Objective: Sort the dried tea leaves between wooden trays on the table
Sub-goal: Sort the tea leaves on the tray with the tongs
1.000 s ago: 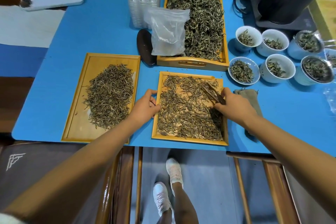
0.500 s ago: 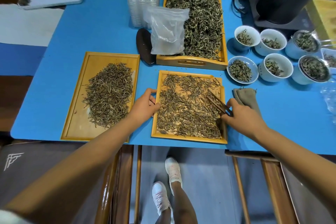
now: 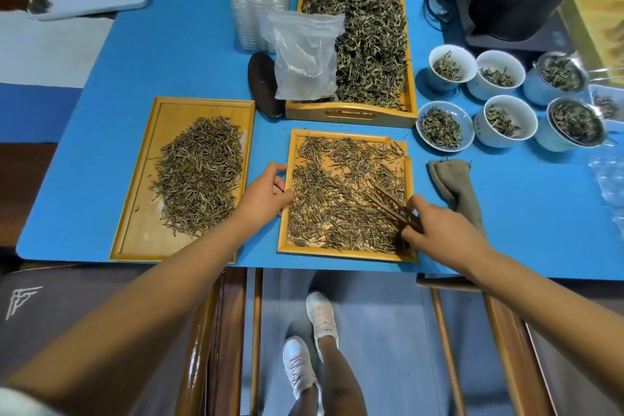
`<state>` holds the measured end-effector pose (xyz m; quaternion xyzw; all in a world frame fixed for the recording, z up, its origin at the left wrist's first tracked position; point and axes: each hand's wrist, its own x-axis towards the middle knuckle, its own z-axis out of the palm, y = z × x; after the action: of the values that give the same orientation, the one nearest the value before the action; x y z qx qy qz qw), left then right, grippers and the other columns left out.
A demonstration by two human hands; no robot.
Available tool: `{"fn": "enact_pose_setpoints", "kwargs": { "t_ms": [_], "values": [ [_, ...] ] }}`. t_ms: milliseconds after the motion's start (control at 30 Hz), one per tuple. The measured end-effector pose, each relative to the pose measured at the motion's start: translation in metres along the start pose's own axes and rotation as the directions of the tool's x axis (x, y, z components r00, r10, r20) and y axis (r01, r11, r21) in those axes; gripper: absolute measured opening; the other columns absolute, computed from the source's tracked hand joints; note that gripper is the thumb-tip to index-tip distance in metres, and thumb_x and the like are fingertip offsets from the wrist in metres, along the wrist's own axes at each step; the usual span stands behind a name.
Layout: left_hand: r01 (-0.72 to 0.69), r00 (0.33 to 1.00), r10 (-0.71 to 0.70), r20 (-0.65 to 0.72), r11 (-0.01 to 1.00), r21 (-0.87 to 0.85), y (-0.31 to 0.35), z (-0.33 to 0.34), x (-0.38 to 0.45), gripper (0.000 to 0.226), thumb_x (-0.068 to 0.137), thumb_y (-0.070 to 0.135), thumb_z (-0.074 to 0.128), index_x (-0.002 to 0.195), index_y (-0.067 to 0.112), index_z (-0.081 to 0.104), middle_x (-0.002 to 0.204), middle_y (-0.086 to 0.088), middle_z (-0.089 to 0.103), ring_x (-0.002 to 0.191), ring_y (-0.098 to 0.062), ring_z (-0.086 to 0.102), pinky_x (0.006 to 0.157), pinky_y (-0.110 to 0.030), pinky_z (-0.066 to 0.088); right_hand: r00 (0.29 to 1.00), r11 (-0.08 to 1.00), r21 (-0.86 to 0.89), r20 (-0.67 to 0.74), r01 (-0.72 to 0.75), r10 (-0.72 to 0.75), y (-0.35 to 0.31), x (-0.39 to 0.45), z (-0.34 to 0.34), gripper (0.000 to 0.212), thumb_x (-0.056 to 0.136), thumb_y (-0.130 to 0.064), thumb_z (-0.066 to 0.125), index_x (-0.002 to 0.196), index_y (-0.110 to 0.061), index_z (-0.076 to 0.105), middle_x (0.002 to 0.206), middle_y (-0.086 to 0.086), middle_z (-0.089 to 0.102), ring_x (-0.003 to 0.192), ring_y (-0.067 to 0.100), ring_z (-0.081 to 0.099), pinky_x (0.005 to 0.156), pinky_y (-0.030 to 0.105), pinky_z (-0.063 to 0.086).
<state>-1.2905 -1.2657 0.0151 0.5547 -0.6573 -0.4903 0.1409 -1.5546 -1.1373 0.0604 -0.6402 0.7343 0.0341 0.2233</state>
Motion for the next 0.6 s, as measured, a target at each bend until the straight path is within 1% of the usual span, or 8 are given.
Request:
{"fn": "enact_pose_setpoints", "kwargs": {
  "t_ms": [67, 167, 233, 367, 467, 600],
  "values": [
    [0.000, 1.000, 0.000, -0.004, 1.000, 0.006, 0.000, 0.000, 0.000, 0.045, 0.090, 0.008, 0.057, 0.131, 0.010, 0.039, 0.079, -0.003, 0.048, 0.061, -0.016, 0.052, 0.054, -0.021, 0.048, 1.000, 1.000, 0.000, -0.015, 0.020, -0.020, -0.005, -0.002, -0.001, 0.025, 0.087, -0.032, 0.051, 0.101, -0.015, 0.039, 0.090, 0.013, 0.064, 0.078, 0.035, 0.061, 0.057, 0.037, 0.042],
    [-0.004, 1.000, 0.004, -0.014, 1.000, 0.016, 0.000, 0.000, 0.000, 0.045, 0.090, 0.008, 0.056, 0.131, 0.009, 0.039, 0.076, 0.000, 0.045, 0.058, -0.012, 0.049, 0.047, -0.011, 0.044, 0.998, 0.999, -0.010, 0.017, 0.053, -0.053, -0.015, -0.005, -0.002, 0.028, 0.088, -0.033, 0.050, 0.106, -0.013, 0.040, 0.097, 0.014, 0.063, 0.082, 0.035, 0.060, 0.061, 0.038, 0.045],
    [-0.002, 1.000, 0.002, -0.019, 1.000, 0.015, 0.000, 0.001, 0.000, 0.045, 0.090, 0.007, 0.056, 0.131, 0.009, 0.039, 0.076, 0.001, 0.045, 0.058, -0.011, 0.048, 0.046, -0.009, 0.043, 0.997, 0.997, -0.021, 0.044, 0.070, -0.069, -0.021, -0.007, -0.001, 0.028, 0.088, -0.032, 0.049, 0.106, -0.013, 0.040, 0.099, 0.013, 0.063, 0.082, 0.034, 0.060, 0.063, 0.039, 0.048],
    [0.002, 1.000, -0.001, -0.022, 1.000, 0.019, 0.000, 0.001, 0.000, 0.045, 0.090, 0.008, 0.056, 0.132, 0.009, 0.039, 0.075, 0.001, 0.045, 0.059, -0.010, 0.049, 0.046, -0.009, 0.044, 0.993, 0.996, -0.032, 0.087, 0.082, -0.079, -0.031, -0.009, 0.000, 0.033, 0.088, -0.033, 0.050, 0.111, -0.013, 0.040, 0.108, 0.013, 0.061, 0.090, 0.035, 0.060, 0.069, 0.040, 0.050],
    [0.002, 1.000, -0.002, -0.026, 1.000, 0.027, 0.000, 0.001, 0.000, 0.044, 0.090, 0.008, 0.056, 0.131, 0.010, 0.039, 0.076, 0.002, 0.046, 0.059, -0.010, 0.049, 0.048, -0.011, 0.044, 0.993, 0.995, -0.024, 0.069, 0.098, -0.096, -0.035, -0.010, 0.001, 0.031, 0.087, -0.032, 0.050, 0.108, -0.012, 0.041, 0.103, 0.013, 0.061, 0.085, 0.034, 0.059, 0.065, 0.039, 0.047],
    [0.004, 1.000, -0.004, -0.030, 1.000, 0.018, 0.000, 0.002, 0.000, 0.045, 0.090, 0.008, 0.057, 0.131, 0.010, 0.039, 0.076, 0.002, 0.045, 0.060, -0.009, 0.048, 0.046, -0.009, 0.044, 0.987, 0.989, -0.052, 0.097, 0.135, -0.130, -0.036, -0.012, 0.003, 0.030, 0.089, -0.033, 0.050, 0.110, -0.014, 0.039, 0.104, 0.011, 0.060, 0.084, 0.031, 0.059, 0.059, 0.033, 0.041]
  ]
}}
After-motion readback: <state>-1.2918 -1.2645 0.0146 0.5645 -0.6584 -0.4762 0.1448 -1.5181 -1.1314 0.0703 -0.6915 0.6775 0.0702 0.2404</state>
